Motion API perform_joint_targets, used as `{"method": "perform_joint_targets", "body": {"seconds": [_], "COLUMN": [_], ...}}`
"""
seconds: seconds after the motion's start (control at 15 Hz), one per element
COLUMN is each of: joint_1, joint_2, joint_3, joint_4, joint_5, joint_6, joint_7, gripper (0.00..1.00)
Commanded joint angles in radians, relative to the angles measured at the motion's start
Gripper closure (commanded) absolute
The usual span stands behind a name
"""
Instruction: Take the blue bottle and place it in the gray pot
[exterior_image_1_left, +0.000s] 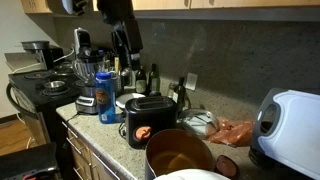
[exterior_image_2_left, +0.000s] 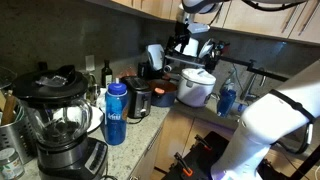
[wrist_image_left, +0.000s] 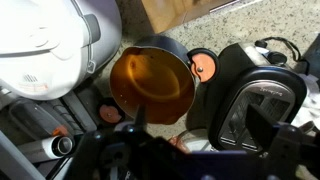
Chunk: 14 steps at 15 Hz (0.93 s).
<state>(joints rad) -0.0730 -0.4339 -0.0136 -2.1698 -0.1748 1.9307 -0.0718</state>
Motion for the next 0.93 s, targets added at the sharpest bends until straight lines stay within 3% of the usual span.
{"method": "perform_joint_targets", "body": {"seconds": [0.0,0.47,0.87], "joint_1": [0.011,0.022,0.108], "joint_2": [0.001,0.021,0.118], "joint_3": [-0.009,-0.001,0.042], "joint_4": [0.003,0.018,0.091], "joint_5": [-0.004,-0.006,0.009], "joint_6": [-0.003,-0.008,-0.031], "joint_7": [0.004,-0.006,-0.069], "gripper": [0.00,0.00,0.00]}}
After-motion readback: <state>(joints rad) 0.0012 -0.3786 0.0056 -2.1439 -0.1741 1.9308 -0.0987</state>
